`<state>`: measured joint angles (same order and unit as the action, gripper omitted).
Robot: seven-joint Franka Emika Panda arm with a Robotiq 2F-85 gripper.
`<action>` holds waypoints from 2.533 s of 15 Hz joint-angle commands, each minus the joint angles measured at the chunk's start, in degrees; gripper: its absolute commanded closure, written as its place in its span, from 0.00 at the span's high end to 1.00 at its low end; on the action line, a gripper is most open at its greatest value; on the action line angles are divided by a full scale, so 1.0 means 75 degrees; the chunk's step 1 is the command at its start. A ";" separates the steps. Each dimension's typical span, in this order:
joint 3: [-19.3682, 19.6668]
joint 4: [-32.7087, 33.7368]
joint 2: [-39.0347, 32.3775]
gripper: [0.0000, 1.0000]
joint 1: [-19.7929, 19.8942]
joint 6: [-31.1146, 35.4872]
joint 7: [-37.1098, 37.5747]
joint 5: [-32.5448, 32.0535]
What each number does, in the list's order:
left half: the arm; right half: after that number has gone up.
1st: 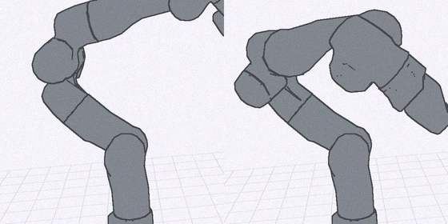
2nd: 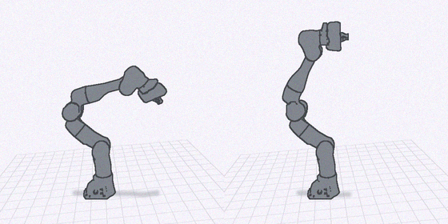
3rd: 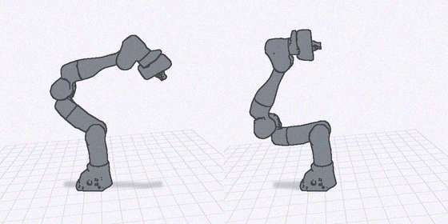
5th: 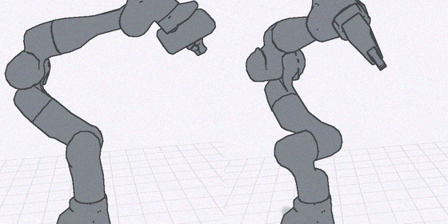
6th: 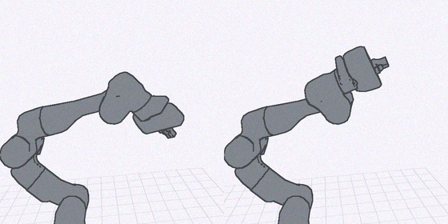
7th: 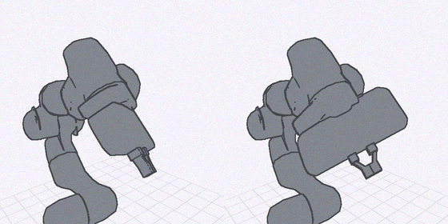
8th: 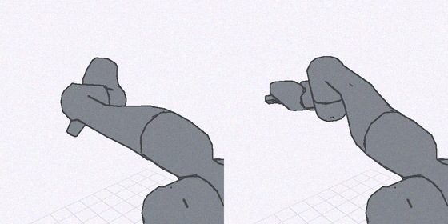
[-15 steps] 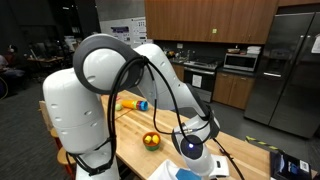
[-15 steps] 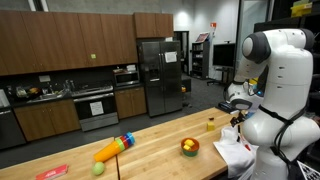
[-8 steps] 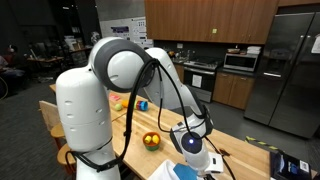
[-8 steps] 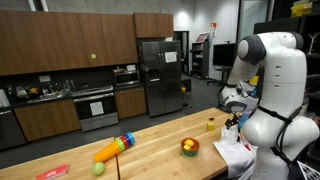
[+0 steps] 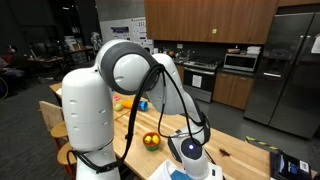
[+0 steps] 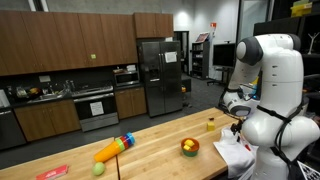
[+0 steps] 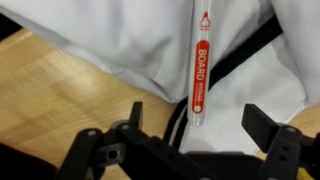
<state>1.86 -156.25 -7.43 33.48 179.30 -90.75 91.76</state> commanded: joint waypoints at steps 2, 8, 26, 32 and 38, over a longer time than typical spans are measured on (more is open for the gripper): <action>-0.0096 -0.0034 0.0011 0.68 -0.0132 0.0167 0.0813 -0.0392; -0.0026 -0.0122 0.0103 0.22 -0.0112 0.0044 0.1089 -0.0902; -0.0057 -0.0611 0.1119 0.05 -0.0532 0.0114 0.2439 -0.2625; -0.0244 -0.0289 0.1048 0.18 -0.0751 0.0143 0.2298 -0.2537; -0.0246 -0.0289 0.1024 0.18 -0.0752 0.0142 0.2298 -0.2537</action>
<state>0.01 -158.41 0.25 27.84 180.37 -73.51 72.73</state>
